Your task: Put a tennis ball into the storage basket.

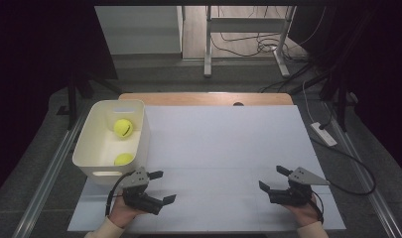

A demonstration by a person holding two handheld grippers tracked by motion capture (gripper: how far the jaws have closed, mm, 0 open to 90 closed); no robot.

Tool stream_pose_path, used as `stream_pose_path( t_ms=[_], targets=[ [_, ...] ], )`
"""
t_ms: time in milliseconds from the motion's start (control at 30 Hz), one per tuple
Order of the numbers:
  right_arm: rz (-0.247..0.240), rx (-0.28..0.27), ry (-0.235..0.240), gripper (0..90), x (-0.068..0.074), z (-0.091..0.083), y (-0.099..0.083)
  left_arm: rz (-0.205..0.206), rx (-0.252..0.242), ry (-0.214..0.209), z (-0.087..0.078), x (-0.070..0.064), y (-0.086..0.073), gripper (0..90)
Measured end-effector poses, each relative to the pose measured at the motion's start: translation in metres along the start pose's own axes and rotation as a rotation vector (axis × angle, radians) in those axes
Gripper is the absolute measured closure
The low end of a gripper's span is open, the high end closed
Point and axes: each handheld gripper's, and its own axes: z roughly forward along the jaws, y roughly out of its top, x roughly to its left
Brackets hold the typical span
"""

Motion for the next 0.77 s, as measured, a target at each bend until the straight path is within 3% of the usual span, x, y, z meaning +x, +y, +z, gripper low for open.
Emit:
stream_pose_path(
  t_ms=[367,767],
  targets=[
    [-0.013,0.005,0.046,10.9,0.0025,0.0019,-0.0015,-0.016,-0.007,0.012,-0.0047,0.0037,-0.0056,4.5],
    [-0.011,0.003,0.048,10.9,0.0022,0.0013,-0.0015,-0.017,-0.009,0.014,-0.0050,0.0035,-0.0055,4.6]
  ],
)
